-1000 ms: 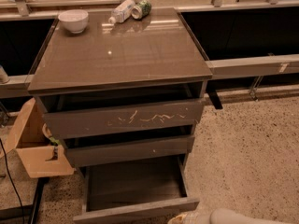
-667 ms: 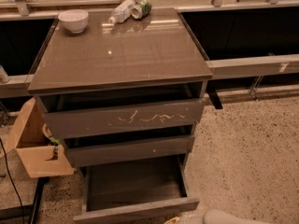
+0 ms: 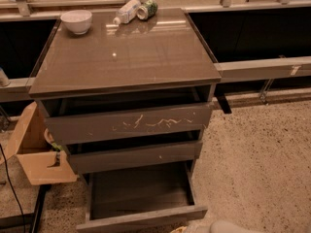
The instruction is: Close bottom drawer
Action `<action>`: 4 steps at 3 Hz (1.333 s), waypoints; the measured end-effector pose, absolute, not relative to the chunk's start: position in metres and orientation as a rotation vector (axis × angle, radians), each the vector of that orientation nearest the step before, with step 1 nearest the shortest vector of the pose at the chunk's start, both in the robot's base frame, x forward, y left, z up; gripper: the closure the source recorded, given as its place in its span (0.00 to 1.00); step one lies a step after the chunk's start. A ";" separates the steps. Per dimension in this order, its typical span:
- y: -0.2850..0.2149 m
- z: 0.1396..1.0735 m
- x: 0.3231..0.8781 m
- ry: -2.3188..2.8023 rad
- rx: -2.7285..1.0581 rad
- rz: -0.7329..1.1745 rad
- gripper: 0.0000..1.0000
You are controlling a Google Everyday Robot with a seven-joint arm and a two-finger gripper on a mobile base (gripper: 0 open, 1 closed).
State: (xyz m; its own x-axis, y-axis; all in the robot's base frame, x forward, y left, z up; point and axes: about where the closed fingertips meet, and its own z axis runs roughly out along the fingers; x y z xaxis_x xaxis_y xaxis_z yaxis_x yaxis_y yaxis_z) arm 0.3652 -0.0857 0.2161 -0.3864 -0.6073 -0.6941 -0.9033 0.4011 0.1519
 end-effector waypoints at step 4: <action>-0.080 0.164 0.399 2.094 -1.212 0.655 1.00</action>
Offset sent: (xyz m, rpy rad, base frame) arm 0.0293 0.0026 -0.0516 0.0110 -0.0523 -0.0619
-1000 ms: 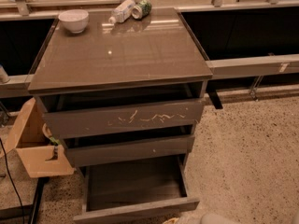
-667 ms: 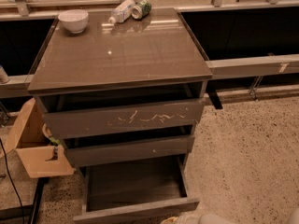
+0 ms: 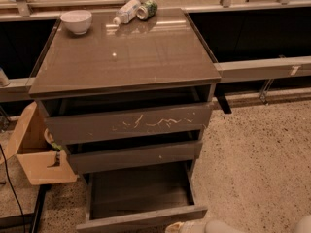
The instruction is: Close bottom drawer
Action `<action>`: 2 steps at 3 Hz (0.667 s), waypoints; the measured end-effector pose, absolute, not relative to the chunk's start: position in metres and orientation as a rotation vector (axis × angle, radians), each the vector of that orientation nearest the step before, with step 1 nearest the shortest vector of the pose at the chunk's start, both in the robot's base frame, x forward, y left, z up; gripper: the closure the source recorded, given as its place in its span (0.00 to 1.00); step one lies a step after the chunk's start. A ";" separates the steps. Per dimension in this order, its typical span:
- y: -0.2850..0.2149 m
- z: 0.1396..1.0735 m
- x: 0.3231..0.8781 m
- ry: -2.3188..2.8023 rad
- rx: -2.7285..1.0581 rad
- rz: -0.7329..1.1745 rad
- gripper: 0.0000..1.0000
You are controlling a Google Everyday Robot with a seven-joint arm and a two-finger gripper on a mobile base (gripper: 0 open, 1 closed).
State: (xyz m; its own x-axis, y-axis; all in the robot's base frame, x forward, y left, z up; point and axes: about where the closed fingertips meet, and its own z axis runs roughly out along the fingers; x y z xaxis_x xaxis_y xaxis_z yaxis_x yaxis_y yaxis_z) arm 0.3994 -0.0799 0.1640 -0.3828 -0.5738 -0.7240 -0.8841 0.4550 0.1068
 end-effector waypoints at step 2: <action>-0.078 0.157 0.414 2.081 -1.204 0.637 1.00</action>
Offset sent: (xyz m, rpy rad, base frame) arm 0.0261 -0.0005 -0.0099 -0.0040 -0.0353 -0.0167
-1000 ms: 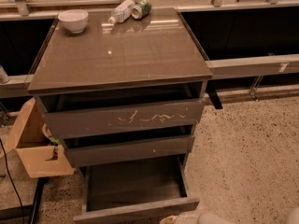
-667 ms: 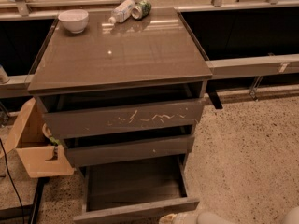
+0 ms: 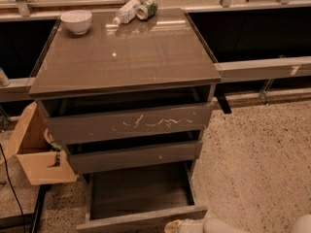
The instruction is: Close bottom drawer
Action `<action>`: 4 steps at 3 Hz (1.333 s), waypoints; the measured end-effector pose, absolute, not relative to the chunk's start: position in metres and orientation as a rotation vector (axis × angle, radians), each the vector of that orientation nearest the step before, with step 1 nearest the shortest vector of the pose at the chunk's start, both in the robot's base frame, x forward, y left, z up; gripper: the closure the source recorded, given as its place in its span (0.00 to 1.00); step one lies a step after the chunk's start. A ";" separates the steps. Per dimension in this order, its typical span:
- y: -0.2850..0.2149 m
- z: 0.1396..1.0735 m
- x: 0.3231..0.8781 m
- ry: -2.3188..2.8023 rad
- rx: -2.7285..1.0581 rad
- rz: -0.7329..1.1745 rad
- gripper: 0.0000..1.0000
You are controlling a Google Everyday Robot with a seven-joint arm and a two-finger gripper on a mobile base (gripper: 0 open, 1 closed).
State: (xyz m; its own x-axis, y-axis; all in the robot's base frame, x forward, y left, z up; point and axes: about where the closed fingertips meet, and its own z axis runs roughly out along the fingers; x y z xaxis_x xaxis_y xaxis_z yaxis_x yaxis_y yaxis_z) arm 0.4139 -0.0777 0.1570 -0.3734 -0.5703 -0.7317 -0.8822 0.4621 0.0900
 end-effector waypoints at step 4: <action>-0.075 0.137 0.450 2.058 -1.149 0.546 1.00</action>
Offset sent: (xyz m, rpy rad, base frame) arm 0.0282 0.0010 -0.0150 -0.0133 -0.0593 -0.0515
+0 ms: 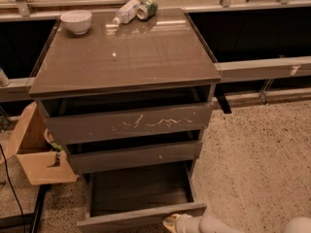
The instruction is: Close bottom drawer
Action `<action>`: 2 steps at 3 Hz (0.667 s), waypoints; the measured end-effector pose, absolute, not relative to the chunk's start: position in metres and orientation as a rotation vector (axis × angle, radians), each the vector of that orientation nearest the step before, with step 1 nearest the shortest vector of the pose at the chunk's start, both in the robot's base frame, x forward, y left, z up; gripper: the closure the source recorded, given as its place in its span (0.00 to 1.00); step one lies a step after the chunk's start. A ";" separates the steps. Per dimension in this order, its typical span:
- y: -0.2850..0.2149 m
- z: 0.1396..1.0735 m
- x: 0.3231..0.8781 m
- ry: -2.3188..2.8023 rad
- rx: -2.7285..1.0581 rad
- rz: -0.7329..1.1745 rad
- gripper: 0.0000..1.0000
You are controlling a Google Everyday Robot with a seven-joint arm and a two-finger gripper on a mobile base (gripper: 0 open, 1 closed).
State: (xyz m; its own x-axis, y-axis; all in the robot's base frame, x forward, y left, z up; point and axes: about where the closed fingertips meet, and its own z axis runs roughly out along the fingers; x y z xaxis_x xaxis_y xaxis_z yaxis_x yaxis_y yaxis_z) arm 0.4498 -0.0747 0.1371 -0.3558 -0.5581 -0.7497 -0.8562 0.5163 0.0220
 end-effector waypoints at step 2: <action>-0.072 0.130 0.476 2.044 -1.153 0.535 1.00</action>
Offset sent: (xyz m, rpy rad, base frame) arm 0.0450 0.0010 -0.0094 -0.0037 -0.0302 0.0036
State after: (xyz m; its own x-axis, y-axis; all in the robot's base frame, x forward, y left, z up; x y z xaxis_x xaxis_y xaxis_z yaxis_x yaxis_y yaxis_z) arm 0.4759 -0.0720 0.1296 -0.3424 -0.5599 -0.7545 -0.8577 0.5140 0.0078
